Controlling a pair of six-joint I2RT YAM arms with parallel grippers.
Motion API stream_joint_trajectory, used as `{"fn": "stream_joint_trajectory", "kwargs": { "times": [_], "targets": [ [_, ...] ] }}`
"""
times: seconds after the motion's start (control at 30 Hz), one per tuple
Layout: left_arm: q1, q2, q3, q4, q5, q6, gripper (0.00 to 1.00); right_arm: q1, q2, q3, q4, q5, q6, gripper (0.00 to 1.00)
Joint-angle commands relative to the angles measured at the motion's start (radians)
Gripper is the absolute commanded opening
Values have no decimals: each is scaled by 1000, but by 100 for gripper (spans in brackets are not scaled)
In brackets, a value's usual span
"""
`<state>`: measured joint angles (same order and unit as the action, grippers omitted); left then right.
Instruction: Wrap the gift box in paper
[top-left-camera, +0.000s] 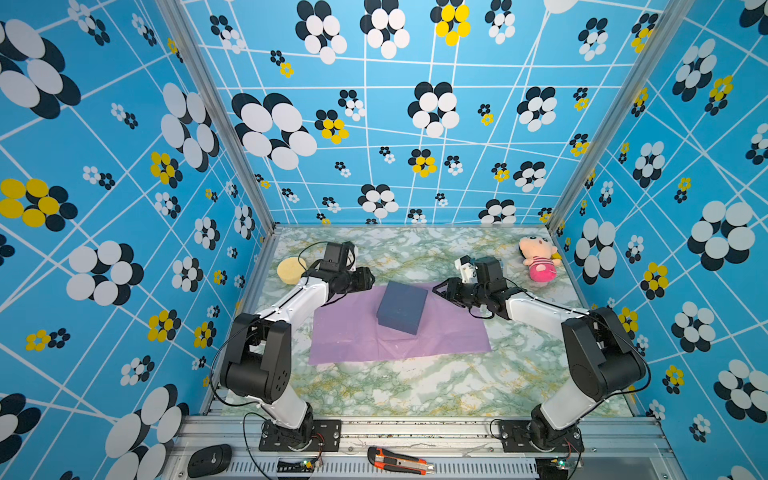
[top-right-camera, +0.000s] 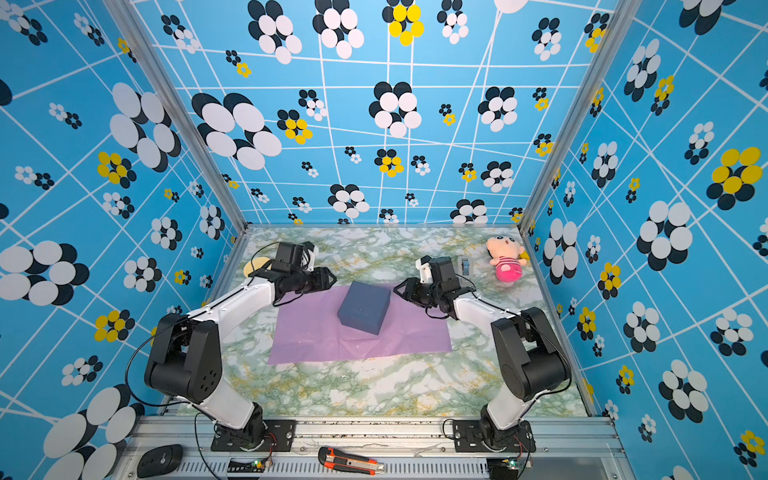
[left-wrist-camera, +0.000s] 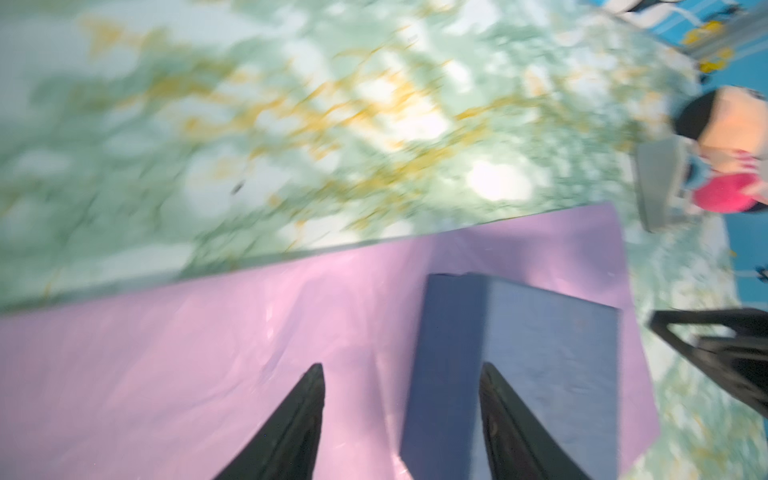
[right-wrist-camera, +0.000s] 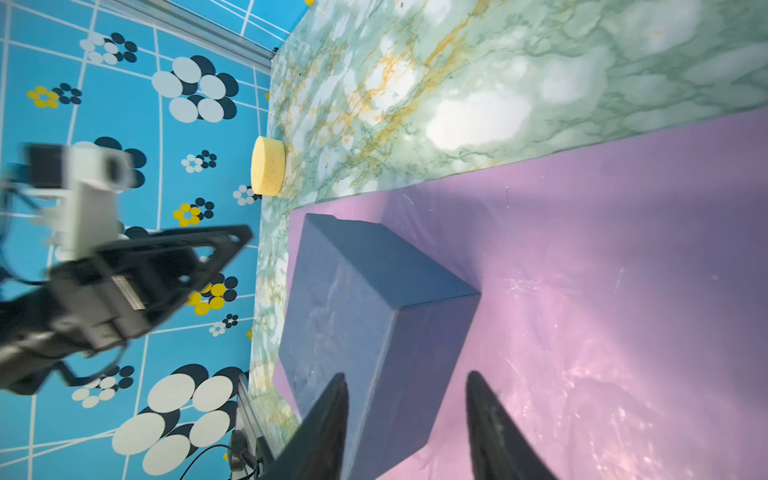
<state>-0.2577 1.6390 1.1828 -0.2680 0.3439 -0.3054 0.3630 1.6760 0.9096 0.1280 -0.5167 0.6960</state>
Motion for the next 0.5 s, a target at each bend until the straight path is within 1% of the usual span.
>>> {"fn": "stream_joint_trajectory", "kwargs": {
  "times": [0.0, 0.1, 0.17, 0.27, 0.4, 0.47],
  "targets": [
    [-64, 73, 168, -119, 165, 273, 63, 1, 64, 3, 20, 18, 40, 38],
    [-131, 165, 305, -204, 228, 443, 64, -1, 106, 40, -4, 60, 51, 34],
    [-180, 231, 410, -278, 219, 527, 64, -6, 128, 59, -39, 100, 53, 31],
    [-248, 355, 580, -398, 128, 600, 65, -16, 149, 60, -70, 150, 65, 27],
    [-331, 516, 798, -568, -9, 682, 70, -30, 170, 36, -98, 182, 81, 22],
    [-360, 575, 877, -629, -38, 705, 72, -32, 172, 23, -106, 199, 85, 20]
  ]
}}
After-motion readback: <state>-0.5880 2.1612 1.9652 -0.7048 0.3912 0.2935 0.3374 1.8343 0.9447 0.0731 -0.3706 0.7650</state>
